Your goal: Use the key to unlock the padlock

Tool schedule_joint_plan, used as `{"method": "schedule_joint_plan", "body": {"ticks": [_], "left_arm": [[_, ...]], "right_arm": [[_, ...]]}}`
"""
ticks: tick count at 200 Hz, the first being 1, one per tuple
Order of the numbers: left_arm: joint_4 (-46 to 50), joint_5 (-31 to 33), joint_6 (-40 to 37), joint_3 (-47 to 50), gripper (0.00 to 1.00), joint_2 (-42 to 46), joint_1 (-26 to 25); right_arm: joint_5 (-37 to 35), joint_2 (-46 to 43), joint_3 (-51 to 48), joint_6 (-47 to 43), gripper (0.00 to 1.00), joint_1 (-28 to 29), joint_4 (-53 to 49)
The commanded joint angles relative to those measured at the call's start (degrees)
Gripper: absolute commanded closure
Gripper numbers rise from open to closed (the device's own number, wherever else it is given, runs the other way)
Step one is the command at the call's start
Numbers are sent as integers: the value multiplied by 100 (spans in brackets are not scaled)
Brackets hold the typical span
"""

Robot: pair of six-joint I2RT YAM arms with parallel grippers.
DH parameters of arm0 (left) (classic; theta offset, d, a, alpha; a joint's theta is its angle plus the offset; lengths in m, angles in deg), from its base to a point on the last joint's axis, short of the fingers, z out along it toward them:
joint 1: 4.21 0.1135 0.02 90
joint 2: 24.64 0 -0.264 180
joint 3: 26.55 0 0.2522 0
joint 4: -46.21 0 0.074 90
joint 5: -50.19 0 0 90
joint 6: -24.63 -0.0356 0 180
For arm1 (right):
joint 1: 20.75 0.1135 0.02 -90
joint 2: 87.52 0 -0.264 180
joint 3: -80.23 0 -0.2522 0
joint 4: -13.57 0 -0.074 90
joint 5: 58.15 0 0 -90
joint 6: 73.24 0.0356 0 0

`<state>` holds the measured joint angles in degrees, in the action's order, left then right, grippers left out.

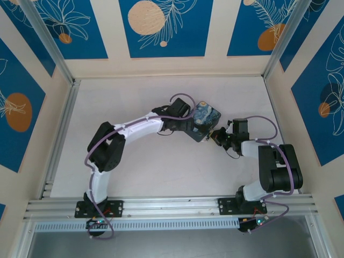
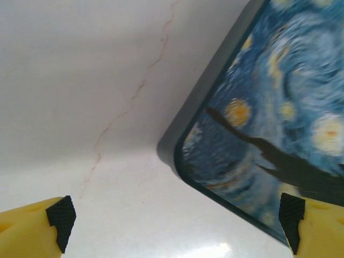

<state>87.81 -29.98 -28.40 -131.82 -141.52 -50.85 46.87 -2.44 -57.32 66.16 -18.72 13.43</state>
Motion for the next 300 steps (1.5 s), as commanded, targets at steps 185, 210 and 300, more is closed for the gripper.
{"method": "schedule_joint_plan", "body": {"ticks": [185,210,300], "left_arm": [[599,639,-408,-236,3,-474,-188],[503,535,-381,-177,2,-333,-158],[82,8,-135,522,0,1097,200]], "right_arm": [[300,314,442,-103,100,-598,-240],[289,-219,93,-1,100,-589,-451],[-260,-2768,-610,562,100,1434,-1918]]}}
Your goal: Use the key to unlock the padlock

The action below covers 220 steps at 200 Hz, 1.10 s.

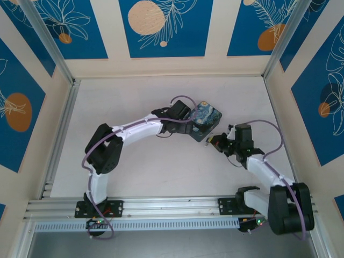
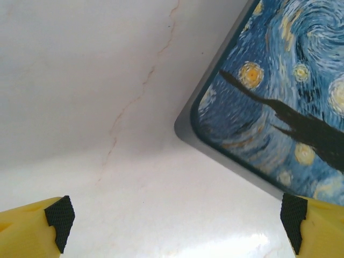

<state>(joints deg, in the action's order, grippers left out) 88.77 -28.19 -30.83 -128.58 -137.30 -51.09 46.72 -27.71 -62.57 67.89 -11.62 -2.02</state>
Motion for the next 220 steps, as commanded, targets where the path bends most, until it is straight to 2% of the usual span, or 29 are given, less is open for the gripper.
{"method": "schedule_joint_plan", "body": {"ticks": [1,31,51,70,99,130,137,169,181,220], "left_arm": [[-14,-174,111,215,0,697,241],[23,-173,107,582,0,1297,582],[106,-160,64,819,0,1625,820],[148,-150,44,1098,0,1914,1025],[222,-129,41,1488,0,2301,1243],[258,-149,22,1802,0,2576,1325],[263,-151,33,1861,0,2611,1326],[232,-126,50,2055,0,2788,1380],[254,-111,54,2094,0,2873,1416],[410,16,-25,2144,0,3270,1596]], "right_arm": [[-260,-242,-86,407,100,776,-359],[-654,291,41,859,100,2103,305],[-823,1114,441,944,100,2842,791],[-799,2020,965,969,100,3303,1184],[-710,2892,1572,943,100,3550,1442],[-615,3078,1508,802,100,3338,1370],[-585,3081,1440,772,94,3253,1302],[-452,2821,1067,612,55,2861,1152],[-455,2583,1018,509,48,2789,957],[-557,1478,1126,90,34,2662,-101]]}}
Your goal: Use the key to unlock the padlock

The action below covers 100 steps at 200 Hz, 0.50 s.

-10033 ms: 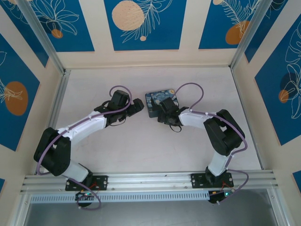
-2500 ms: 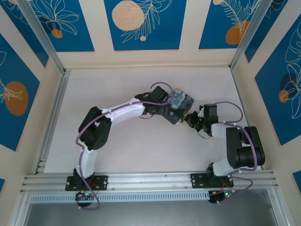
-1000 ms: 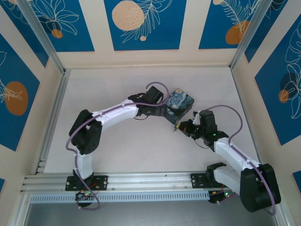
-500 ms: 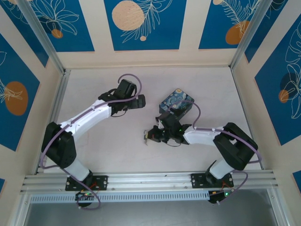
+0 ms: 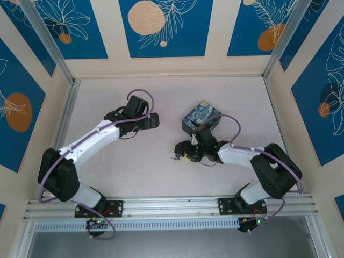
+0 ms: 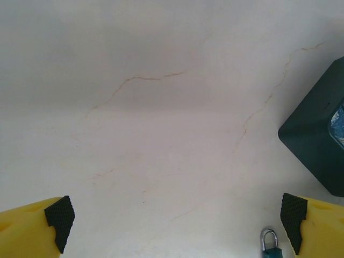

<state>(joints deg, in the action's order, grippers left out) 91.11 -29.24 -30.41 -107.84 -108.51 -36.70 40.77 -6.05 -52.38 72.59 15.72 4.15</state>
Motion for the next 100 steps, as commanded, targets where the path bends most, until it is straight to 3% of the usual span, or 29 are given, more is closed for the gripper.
{"method": "schedule_joint_plan", "body": {"ticks": [1,48,76,100], "left_arm": [[179,134,-68,71,0,399,161],[57,1259,-417,452,0,1139,361],[-991,2350,-1176,1276,0,1784,372],[-2044,3153,-1986,2064,0,2134,477]], "right_arm": [[29,-726,108,-393,34,-80,-751],[-830,-2107,681,-1132,11,-606,-2446],[-1461,-2649,945,-1523,7,-1480,-2901],[-2442,-2910,872,-1914,2,-2323,-2482]]}}
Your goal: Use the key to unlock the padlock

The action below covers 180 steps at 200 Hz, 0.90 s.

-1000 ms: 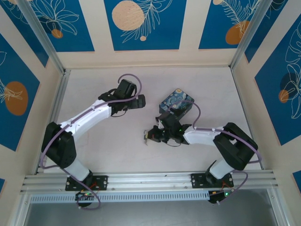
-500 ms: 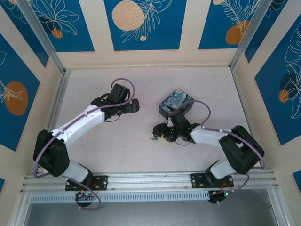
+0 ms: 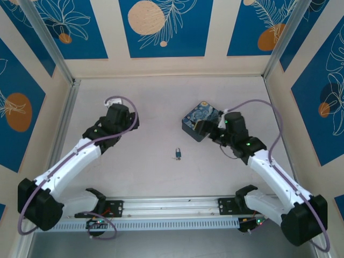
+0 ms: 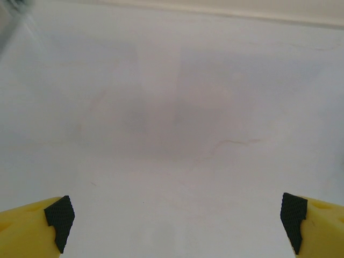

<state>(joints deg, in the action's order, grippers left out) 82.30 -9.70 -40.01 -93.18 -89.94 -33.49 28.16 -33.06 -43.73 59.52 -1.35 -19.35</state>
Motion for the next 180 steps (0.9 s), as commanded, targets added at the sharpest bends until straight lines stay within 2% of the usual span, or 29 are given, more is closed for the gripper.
{"method": "schedule_joint_plan", "body": {"ticks": [1,26,50,91,105,127,136,156,167,180], "left_arm": [[-1184,1212,-1039,626,0,283,171],[-1752,1053,-1458,1144,0,398,594],[-2541,822,-1911,1568,0,404,972],[-4166,-44,-2354,2482,0,125,1739],[-4576,-359,-2530,2777,0,-97,1895],[-6029,-685,-2607,3457,0,-308,2032],[-6143,-837,-2506,3423,0,-465,2115],[-6633,-1015,-2554,3288,0,-1107,2176],[-6881,-1130,-2543,3272,0,-1460,2225],[-7337,-1269,-2541,3325,0,-1865,2267]], "right_arm": [[-1224,-221,-15,-636,1,-650,-84],[-2010,-125,-553,-1395,0,-1234,1344],[-2118,447,-850,-1797,0,-1683,2238],[-2187,1596,-1431,-2313,0,-1912,3976],[-1989,1917,-1531,-2462,0,-1960,4452],[-1382,2357,-1730,-2939,0,-1988,5345],[-1224,2386,-1704,-3049,1,-2016,5333],[-820,2756,-2049,-3136,1,-2157,6466],[-609,2801,-2077,-3331,1,-2067,6484],[-443,3237,-2269,-3488,1,-2004,7337]]}}
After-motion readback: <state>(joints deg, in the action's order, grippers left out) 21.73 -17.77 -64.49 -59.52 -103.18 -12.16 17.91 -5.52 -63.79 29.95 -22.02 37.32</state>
